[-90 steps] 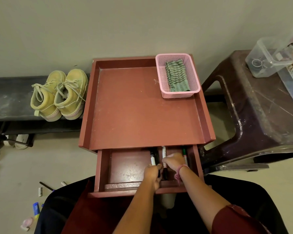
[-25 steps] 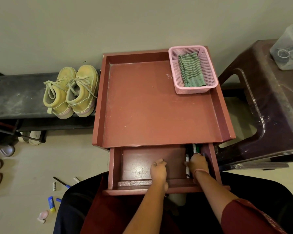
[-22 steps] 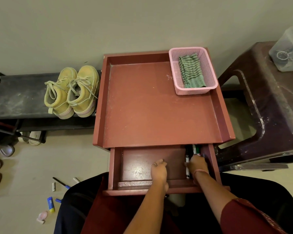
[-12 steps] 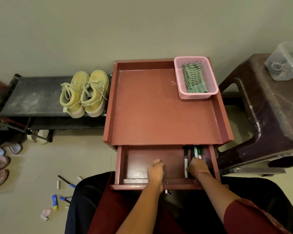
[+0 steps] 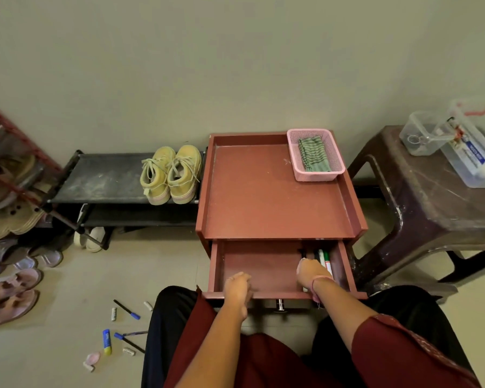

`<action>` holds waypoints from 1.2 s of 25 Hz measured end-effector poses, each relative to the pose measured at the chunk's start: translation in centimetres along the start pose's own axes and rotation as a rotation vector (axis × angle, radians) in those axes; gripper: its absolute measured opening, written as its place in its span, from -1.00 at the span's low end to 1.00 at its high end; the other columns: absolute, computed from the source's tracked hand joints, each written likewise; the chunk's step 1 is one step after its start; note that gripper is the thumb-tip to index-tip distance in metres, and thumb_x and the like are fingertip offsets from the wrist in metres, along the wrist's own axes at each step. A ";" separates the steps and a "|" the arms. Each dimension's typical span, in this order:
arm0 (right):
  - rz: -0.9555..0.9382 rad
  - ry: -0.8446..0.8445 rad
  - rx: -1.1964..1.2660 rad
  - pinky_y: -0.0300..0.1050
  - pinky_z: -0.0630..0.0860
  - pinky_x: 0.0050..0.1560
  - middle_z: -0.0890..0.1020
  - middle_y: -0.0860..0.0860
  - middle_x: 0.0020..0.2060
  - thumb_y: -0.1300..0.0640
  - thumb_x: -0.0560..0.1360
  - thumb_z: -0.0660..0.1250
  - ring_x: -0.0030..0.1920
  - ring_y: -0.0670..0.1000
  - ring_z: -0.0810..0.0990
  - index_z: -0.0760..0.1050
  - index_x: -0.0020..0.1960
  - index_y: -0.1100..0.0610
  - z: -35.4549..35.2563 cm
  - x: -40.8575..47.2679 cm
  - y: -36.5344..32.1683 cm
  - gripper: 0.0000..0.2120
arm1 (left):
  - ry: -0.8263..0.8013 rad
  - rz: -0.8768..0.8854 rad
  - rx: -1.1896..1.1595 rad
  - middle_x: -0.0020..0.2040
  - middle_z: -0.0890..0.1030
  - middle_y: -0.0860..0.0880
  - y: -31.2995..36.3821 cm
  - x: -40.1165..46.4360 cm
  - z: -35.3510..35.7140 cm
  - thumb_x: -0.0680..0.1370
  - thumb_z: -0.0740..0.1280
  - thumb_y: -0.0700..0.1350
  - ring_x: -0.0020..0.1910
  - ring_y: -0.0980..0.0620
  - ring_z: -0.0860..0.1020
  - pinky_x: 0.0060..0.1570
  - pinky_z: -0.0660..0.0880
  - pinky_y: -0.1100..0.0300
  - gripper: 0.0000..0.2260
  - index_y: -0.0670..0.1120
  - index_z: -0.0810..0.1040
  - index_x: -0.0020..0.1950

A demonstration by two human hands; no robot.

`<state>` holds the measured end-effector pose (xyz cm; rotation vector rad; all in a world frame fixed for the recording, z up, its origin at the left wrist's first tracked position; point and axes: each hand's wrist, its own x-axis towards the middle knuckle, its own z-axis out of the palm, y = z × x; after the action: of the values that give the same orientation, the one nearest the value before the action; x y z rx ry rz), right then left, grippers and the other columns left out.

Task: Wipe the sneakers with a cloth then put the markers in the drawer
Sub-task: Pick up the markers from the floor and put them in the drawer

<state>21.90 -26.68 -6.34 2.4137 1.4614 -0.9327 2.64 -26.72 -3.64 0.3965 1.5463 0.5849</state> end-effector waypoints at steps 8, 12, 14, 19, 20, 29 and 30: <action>-0.114 -0.286 -0.132 -0.02 0.47 0.23 0.51 0.11 0.29 0.31 0.49 0.10 0.20 0.14 0.53 0.46 0.32 0.13 1.9 2.6 3.9 -0.57 | 0.045 0.323 0.505 0.00 0.53 -0.01 -0.9 0.7 -0.5 0.60 0.22 -0.23 0.00 0.06 0.49 0.02 0.38 0.30 -0.80 -0.17 0.49 0.21; -0.171 -0.435 -0.181 -0.09 0.18 0.45 0.26 -0.01 0.48 0.23 0.55 0.09 0.43 0.07 0.29 0.33 0.44 0.01 1.9 4.4 3.8 -0.53 | 0.063 0.396 0.629 0.11 0.59 -0.06 -0.3 2.1 -0.5 0.61 0.23 -0.19 0.04 0.07 0.51 0.06 0.36 0.33 -0.80 -0.16 0.54 0.20; -0.223 -0.473 -0.267 -0.08 0.09 0.49 0.15 0.01 0.52 0.19 0.56 0.09 0.49 0.08 0.18 0.29 0.46 0.04 2.5 5.5 3.1 -0.54 | 0.069 0.384 0.682 0.11 0.60 -0.08 -0.4 2.9 -0.5 0.61 0.23 -0.20 -0.03 0.06 0.54 0.00 0.38 0.33 -0.80 -0.16 0.54 0.20; -0.243 -0.409 -0.452 0.04 0.18 0.40 0.19 -0.04 0.47 0.06 0.54 0.12 0.44 0.11 0.19 0.31 0.43 0.04 4.0 7.2 3.2 -0.55 | 0.045 0.388 0.761 0.03 0.60 -0.01 -0.5 4.0 0.0 0.60 0.23 -0.22 -0.29 0.21 0.44 -0.29 0.30 0.43 -0.80 -0.14 0.56 0.18; -0.225 -0.387 -0.457 0.05 0.18 0.38 0.19 -0.04 0.46 0.06 0.53 0.14 0.44 0.10 0.18 0.33 0.41 0.05 4.2 7.4 3.7 -0.56 | 0.045 0.377 0.764 0.01 0.58 0.00 -0.7 4.4 0.2 0.59 0.23 -0.22 -0.30 0.22 0.44 -0.32 0.32 0.44 -0.81 -0.14 0.56 0.17; -0.121 -0.365 -0.336 0.05 0.26 0.37 0.24 0.02 0.45 0.02 0.53 0.12 0.40 0.13 0.24 0.34 0.40 0.08 4.6 7.1 5.8 -0.55 | 0.048 0.355 0.680 -0.04 0.57 0.00 -0.4 4.5 0.0 0.58 0.25 -0.24 -0.09 0.10 0.50 -0.21 0.30 0.48 -0.81 -0.17 0.57 0.16; -0.125 -0.368 -0.333 0.04 0.25 0.39 0.24 0.03 0.46 0.04 0.54 0.12 0.41 0.14 0.24 0.34 0.41 0.08 4.7 7.0 5.6 -0.55 | 0.043 0.351 0.671 -0.05 0.56 0.01 -0.4 4.4 -0.1 0.59 0.25 -0.24 -0.12 0.11 0.50 -0.26 0.30 0.50 -0.81 -0.17 0.57 0.16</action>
<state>26.93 -26.43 -15.07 1.8230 1.4986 -1.0007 2.31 -24.47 -7.45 1.1884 1.7031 0.3226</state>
